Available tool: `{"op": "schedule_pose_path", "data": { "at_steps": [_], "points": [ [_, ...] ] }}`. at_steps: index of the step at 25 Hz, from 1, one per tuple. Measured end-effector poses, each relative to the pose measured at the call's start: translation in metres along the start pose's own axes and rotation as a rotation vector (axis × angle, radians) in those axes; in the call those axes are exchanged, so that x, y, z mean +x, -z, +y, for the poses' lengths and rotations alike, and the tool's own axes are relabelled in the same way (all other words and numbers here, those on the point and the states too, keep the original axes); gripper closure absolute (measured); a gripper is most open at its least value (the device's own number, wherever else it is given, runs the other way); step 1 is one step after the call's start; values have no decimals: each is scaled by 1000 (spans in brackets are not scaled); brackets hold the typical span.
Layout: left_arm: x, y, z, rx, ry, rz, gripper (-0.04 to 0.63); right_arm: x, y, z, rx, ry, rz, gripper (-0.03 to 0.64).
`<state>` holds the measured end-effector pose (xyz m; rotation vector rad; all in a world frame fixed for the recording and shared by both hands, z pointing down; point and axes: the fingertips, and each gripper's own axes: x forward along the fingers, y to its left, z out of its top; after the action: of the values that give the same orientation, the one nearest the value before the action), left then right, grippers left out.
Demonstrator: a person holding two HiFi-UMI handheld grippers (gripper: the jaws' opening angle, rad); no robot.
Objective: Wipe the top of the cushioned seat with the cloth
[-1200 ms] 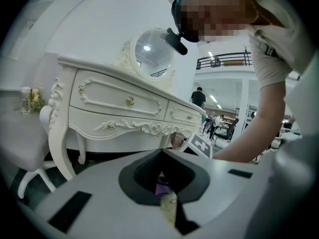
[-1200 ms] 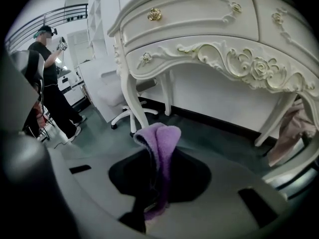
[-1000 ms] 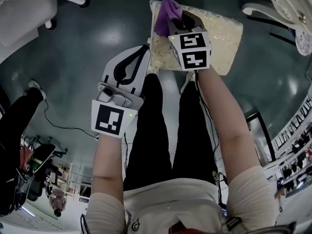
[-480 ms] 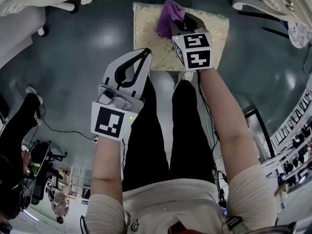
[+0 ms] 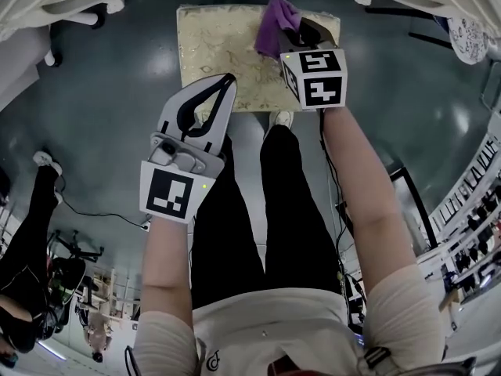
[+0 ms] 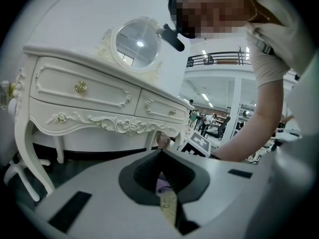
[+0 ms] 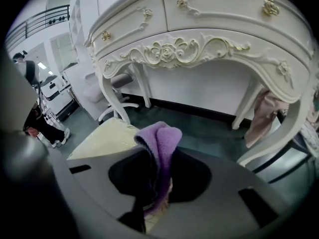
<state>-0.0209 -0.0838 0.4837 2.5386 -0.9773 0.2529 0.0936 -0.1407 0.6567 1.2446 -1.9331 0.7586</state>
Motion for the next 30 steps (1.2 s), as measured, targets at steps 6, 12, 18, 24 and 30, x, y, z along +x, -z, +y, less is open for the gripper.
{"op": "schedule_pose_path", "data": {
  "at_steps": [6,12,18,24,30],
  "points": [
    [21,4,-25,-10,13,10,583,-14,14,-34,9,13,8,529],
    [42,11,-52,-7,47,37,583,-28,30,-67,12,37,21,529],
    [63,11,-74,7,55,23,583,-41,48,-103,23,71,43,529],
    [70,12,-91,0,42,20,583,-53,76,-139,69,104,98,531],
    [60,8,-96,-6,25,6,583,-74,75,-133,49,102,108,534]
  ]
}}
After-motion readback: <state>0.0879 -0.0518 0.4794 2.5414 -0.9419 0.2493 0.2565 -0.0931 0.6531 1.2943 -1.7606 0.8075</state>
